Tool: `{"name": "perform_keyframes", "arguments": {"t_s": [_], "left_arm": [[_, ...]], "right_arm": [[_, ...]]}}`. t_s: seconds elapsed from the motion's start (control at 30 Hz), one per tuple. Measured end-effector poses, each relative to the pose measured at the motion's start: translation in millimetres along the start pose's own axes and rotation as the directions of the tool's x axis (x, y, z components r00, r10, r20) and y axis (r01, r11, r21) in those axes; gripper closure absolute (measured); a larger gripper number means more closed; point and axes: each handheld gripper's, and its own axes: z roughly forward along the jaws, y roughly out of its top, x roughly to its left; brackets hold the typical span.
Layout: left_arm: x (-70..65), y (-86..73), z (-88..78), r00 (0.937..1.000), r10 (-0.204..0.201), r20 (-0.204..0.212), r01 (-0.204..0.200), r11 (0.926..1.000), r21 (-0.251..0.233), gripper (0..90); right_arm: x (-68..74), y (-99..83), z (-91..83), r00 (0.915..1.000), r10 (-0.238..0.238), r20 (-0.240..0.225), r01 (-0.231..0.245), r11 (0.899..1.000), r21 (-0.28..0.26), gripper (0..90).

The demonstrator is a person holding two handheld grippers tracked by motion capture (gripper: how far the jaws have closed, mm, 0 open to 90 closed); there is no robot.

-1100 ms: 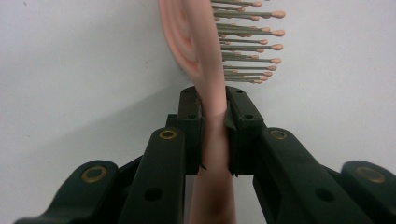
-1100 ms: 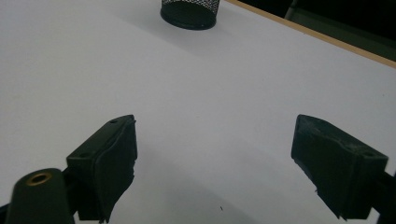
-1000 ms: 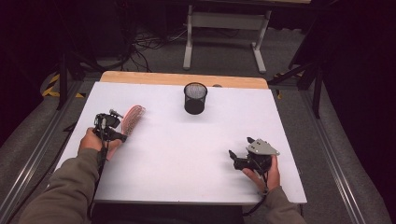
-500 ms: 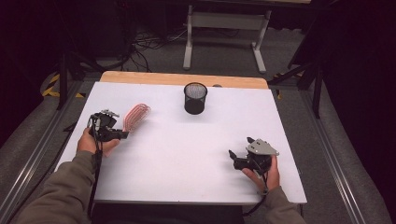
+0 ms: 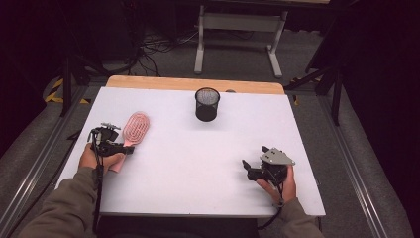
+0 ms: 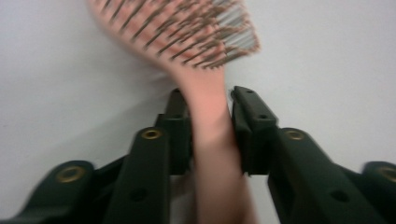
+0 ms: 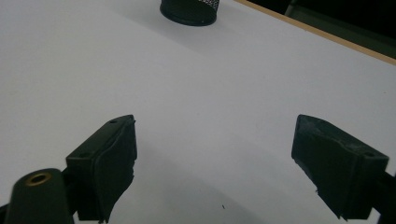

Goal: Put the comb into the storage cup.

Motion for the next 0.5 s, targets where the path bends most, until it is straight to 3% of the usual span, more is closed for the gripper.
{"name": "perform_keyframes", "arguments": {"t_s": [0.13, 0.17, 0.27, 0.3, 0.33, 0.43, 0.5], "left_arm": [[-8.1, 6.4, 1.6, 0.9958, 0.070, -0.059, -0.067, 0.9962, 0.056, 68.7], [-12.6, 11.6, 2.7, 0.9899, 0.103, -0.097, -0.094, 0.9908, 0.097, 67.6], [-16.7, 16.2, 4.4, 0.9848, 0.113, -0.132, -0.096, 0.9869, 0.130, 64.9], [-18.9, 18.3, 5.8, 0.9803, 0.116, -0.159, -0.092, 0.9839, 0.153, 54.4], [-19.5, 20.4, 6.5, 0.9750, 0.123, -0.185, -0.092, 0.9817, 0.166, 54.4], [-16.0, 25.1, 7.0, 0.9806, 0.093, -0.172, -0.060, 0.9804, 0.187, 51.8], [-13.3, 28.6, 6.5, 0.9824, 0.080, -0.169, -0.044, 0.9775, 0.206, 55.3]], "right_arm": [[0.2, 0.0, 0.5, 1.0000, -0.001, 0.000, 0.001, 1.000, 0.004, 14.8], [0.1, -0.1, 0.8, 1.0000, -0.001, -0.003, 0.001, 1.000, 0.005, 14.8], [-0.2, -0.2, 0.6, 1.0000, 0.000, -0.005, 0.000, 1.000, 0.005, 14.8], [-0.4, -0.2, 0.4, 1.0000, 0.002, -0.007, -0.001, 1.000, 0.005, 14.9], [-0.4, -0.2, 0.4, 1.0000, 0.002, -0.007, -0.001, 1.000, 0.005, 14.9], [-0.3, -0.3, 0.4, 0.9999, -0.001, -0.012, 0.001, 1.000, 0.008, 14.9], [-0.6, -0.3, 0.8, 0.9999, 0.000, -0.016, 0.000, 1.000, 0.010, 15.0]]}}
